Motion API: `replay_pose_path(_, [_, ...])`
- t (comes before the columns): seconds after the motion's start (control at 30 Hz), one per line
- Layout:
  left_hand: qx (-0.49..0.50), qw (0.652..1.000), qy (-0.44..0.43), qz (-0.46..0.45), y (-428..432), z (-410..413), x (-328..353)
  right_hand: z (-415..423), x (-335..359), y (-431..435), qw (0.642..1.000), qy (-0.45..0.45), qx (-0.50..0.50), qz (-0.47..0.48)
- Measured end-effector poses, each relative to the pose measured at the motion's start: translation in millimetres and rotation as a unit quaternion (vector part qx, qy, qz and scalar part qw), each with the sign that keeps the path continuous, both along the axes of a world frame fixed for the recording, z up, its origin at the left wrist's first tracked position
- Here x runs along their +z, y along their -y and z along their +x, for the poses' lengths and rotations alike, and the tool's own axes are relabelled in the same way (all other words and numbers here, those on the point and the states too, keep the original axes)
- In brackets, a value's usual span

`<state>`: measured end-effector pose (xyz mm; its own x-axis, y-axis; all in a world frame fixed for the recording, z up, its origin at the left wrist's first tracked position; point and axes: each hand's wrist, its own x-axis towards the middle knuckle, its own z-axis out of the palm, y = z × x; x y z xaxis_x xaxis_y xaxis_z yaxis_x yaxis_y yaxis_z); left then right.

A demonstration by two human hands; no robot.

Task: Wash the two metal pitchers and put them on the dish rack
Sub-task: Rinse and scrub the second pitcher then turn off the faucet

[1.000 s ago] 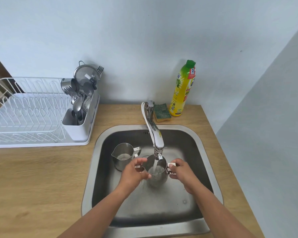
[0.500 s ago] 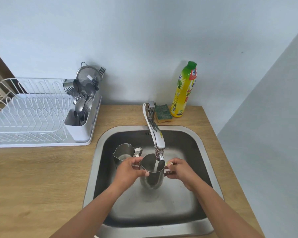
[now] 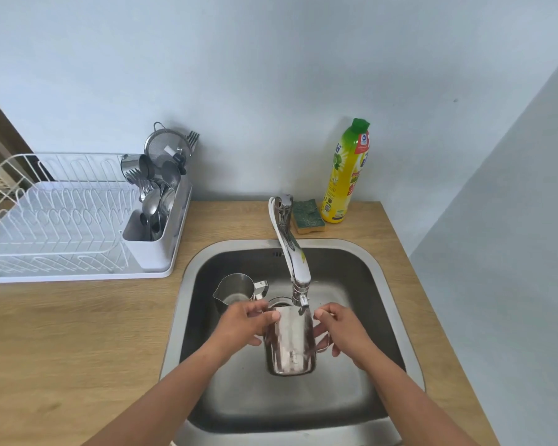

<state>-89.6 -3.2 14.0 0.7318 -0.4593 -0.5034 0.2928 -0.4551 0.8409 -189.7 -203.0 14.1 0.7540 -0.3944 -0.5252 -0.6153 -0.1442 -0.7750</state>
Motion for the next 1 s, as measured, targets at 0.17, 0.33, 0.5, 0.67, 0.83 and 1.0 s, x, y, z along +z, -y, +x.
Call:
replay_pose_path(0.17, [-0.086, 0.988, 0.061, 0.11, 8.6, 20.6, 22.3, 0.2, -3.8, 5.0, 0.999, -0.039, -0.001, -0.03])
replay_pose_path(0.33, [-0.053, 0.907, 0.387, 0.156, 41.4, 65.0, 75.1, -0.2, -17.2, 11.7, 0.996, -0.091, -0.021, -0.004])
replay_pose_path(0.5, [-0.137, 0.815, 0.53, 0.19, 88.1, 99.8, 107.7, -1.2, -21.6, 12.0, 0.99, -0.126, -0.036, 0.049])
replay_pose_path(0.67, [-0.185, 0.762, 0.551, 0.285, 98.2, 109.9, 95.6, -0.9, -21.8, 18.9, 0.985, -0.16, -0.024, 0.069])
replay_pose_path(0.83, [-0.185, 0.753, 0.561, 0.292, 93.5, 103.2, 89.4, -3.5, -24.3, 22.1, 0.98, -0.18, -0.019, 0.077])
replay_pose_path(1.0, [-0.23, 0.735, 0.556, 0.313, 82.5, 97.5, 76.6, -4.1, -26.9, 21.3, 0.981, -0.182, -0.014, 0.068])
